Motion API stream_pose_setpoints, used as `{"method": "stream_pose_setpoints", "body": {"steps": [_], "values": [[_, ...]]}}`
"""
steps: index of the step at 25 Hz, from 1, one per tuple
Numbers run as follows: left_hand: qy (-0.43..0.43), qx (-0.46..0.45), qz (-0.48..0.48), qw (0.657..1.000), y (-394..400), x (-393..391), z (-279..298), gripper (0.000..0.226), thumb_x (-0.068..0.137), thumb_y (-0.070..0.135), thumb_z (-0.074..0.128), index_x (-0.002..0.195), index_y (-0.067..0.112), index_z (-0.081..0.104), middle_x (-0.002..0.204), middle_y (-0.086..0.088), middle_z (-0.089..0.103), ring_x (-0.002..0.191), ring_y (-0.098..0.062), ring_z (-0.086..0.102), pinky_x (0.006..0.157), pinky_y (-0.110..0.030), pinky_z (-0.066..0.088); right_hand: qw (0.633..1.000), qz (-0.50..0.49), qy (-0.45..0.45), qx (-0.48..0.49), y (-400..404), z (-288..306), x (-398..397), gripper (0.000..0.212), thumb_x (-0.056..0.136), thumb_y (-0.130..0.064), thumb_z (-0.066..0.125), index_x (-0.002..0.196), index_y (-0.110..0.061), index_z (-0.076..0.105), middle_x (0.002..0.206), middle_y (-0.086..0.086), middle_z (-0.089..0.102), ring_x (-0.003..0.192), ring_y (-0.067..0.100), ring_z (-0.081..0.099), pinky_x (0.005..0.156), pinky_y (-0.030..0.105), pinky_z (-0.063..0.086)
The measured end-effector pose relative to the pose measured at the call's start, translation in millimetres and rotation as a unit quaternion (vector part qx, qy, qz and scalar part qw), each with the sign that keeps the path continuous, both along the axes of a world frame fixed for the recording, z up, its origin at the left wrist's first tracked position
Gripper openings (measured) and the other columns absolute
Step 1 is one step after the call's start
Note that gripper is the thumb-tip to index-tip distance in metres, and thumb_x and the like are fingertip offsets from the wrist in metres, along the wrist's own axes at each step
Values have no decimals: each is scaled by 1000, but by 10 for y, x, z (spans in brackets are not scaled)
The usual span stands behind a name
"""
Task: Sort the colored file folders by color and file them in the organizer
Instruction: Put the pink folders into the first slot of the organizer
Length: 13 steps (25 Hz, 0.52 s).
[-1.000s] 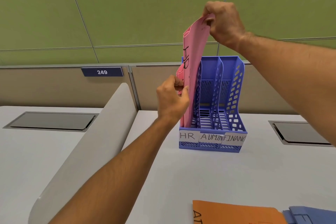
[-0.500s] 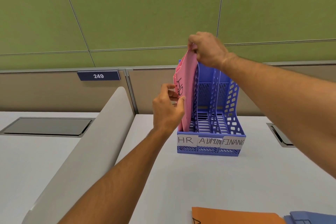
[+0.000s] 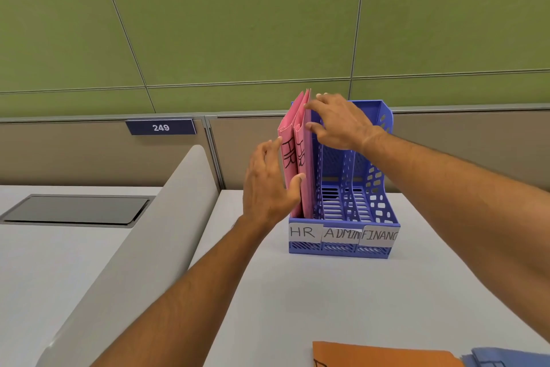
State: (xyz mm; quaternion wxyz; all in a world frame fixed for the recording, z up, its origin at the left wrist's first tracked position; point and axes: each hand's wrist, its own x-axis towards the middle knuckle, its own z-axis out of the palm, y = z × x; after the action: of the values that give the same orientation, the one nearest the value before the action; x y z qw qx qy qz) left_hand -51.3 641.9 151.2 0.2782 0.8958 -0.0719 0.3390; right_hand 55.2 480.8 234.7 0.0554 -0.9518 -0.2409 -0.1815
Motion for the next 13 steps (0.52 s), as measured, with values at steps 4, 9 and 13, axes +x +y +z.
{"method": "stream_pose_setpoints", "body": {"steps": [4, 9, 13], "values": [[75, 56, 16, 996, 42, -122, -18, 92, 81, 45, 66, 152, 15, 16, 156, -13, 26, 144, -29, 24, 116, -47, 28, 999, -39, -21, 20, -68, -136, -222, 68, 93, -48, 49, 149, -16, 28, 155, 16, 27, 144, 31, 24, 111, 53, 31], [103, 115, 30, 988, 137, -322, -5, 103, 80, 58, 54, 154, 16, -5, 162, -12, -5, 150, -25, -1, 119, -40, 7, 996, -79, -14, 34, -91, -381, -658, 82, 90, -59, 44, 154, -16, 15, 159, 16, 17, 147, 30, 15, 116, 49, 22], [118, 130, 39, 984, 227, -556, -11, 103, 77, 66, 43, 153, 18, -8, 162, -12, -10, 150, -26, -6, 120, -42, 3, 994, -100, -5, 32, -51, -578, -1099, 88, 88, -65, 40, 154, -16, 10, 161, 15, 11, 149, 29, 9, 120, 49, 14]]}}
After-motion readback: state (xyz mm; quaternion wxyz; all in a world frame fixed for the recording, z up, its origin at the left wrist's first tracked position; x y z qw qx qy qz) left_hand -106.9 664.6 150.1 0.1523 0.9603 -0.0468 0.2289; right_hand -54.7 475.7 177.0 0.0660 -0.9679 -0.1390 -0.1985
